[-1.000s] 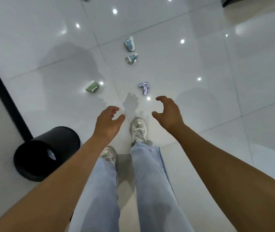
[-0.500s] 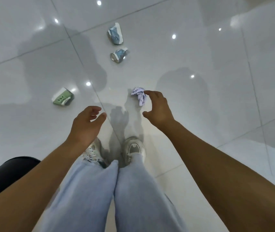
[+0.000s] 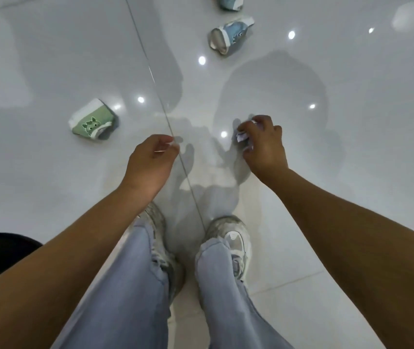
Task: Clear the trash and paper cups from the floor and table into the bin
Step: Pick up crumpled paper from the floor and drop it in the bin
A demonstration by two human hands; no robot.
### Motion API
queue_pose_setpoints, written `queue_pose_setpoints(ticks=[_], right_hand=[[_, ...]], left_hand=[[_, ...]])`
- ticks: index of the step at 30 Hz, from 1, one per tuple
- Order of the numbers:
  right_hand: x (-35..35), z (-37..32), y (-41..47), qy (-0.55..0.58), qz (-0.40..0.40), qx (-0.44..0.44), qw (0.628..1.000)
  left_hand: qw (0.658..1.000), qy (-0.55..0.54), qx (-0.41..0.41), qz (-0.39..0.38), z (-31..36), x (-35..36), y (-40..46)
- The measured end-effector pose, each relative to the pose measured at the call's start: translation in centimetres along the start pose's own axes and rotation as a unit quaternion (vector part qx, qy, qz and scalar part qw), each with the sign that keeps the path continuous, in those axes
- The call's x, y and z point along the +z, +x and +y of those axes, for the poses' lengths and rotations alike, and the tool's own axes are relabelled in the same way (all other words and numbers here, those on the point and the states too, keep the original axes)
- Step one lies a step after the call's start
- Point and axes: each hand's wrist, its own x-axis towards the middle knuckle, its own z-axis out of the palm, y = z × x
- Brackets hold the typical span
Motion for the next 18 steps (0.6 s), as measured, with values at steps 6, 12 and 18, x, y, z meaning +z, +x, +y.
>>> queue_pose_setpoints(ticks=[6, 12, 18], right_hand=[[-1.2, -6.5, -2.3, 0.118, -0.028, -0.030, 0.992], [-3.7, -14.7, -6.0, 0.191, -0.069, -0.117, 0.972], [-5.7, -19.2, -7.9, 0.235, -0.058, -0.150, 0.959]], left_hand=[[0.996, -0.079, -0.049, -0.013, 1.9, -1.5, -1.7], [0.989, -0.139, -0.011, -0.039, 5.1, -3.8, -5.1], [0.985, -0.165, 0.044, 0.019, 6.3, -6.7, -7.5]])
